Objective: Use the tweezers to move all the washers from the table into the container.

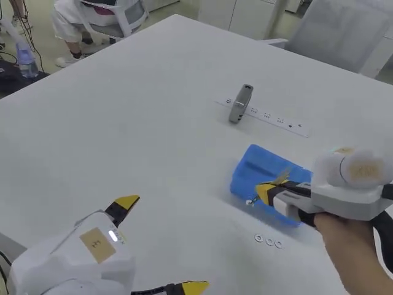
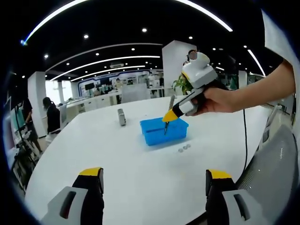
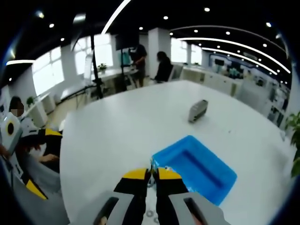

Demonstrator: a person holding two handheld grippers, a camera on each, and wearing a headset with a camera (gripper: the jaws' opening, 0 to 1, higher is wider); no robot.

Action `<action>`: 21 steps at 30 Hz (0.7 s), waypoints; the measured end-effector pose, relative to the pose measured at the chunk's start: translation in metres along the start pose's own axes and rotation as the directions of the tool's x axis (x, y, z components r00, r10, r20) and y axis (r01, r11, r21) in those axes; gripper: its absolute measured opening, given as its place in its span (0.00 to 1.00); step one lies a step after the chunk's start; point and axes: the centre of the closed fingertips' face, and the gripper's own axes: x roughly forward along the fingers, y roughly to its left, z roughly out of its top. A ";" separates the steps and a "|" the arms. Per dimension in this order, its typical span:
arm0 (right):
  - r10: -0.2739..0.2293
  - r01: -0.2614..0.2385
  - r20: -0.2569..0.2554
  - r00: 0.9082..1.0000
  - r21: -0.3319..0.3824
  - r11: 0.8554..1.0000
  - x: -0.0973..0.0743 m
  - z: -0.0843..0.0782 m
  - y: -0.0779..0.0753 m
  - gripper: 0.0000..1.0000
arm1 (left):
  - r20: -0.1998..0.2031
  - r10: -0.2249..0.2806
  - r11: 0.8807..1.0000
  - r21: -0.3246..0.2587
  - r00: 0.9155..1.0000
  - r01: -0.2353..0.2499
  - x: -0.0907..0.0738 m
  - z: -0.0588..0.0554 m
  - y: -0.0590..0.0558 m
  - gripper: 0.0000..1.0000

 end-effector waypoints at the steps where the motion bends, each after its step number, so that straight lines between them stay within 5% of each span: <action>1: -0.008 0.008 0.014 1.000 0.002 1.000 -0.001 0.005 -0.002 0.02 | -0.001 0.000 1.000 0.000 1.000 0.000 0.000 0.000 0.000 0.92; 12: -0.071 0.068 0.060 0.996 0.042 0.997 0.014 0.022 -0.030 0.02 | -0.010 0.000 1.000 -0.003 1.000 0.000 0.000 -0.002 0.000 0.91; 21: -0.102 0.102 0.001 0.995 0.052 0.993 0.046 0.004 -0.052 0.02 | -0.022 -0.007 1.000 -0.008 1.000 0.007 0.001 -0.004 -0.001 0.89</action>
